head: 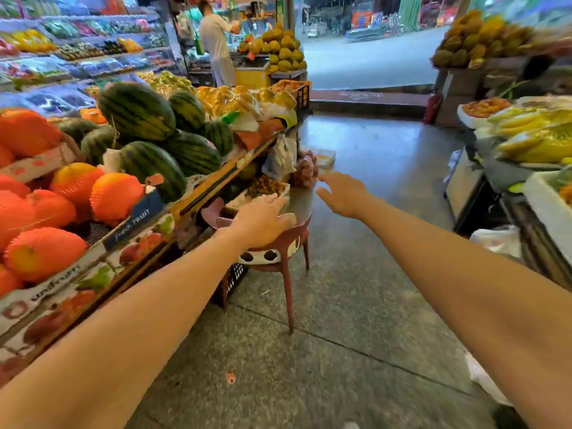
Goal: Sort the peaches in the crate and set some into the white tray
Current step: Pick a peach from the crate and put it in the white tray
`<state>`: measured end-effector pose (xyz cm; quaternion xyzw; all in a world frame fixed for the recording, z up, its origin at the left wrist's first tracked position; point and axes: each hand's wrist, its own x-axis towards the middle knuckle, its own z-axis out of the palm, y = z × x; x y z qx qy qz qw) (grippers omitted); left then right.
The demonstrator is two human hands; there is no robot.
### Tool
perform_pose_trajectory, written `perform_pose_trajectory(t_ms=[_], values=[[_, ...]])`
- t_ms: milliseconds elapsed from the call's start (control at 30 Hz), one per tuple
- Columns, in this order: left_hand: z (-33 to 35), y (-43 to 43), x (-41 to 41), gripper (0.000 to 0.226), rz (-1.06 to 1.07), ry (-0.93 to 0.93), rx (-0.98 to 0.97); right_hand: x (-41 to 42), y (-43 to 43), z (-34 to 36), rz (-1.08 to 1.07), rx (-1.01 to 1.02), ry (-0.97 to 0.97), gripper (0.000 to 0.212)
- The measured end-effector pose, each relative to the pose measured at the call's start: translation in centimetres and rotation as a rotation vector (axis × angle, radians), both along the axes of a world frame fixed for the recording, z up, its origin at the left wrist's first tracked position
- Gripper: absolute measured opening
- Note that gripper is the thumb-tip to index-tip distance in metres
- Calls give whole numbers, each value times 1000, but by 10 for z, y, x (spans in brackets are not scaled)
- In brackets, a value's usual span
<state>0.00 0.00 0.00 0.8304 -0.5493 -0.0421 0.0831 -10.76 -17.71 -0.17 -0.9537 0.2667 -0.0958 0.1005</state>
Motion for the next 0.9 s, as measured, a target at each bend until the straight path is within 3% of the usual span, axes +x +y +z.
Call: perform_pose_trajectory(t_ms=[533, 900], values=[[-62, -322, 81, 60, -31, 116, 146, 66, -311, -61, -53, 67, 167, 48], [-90, -512, 202, 59, -75, 144, 171, 185, -489, -98, -97, 136, 187, 48]])
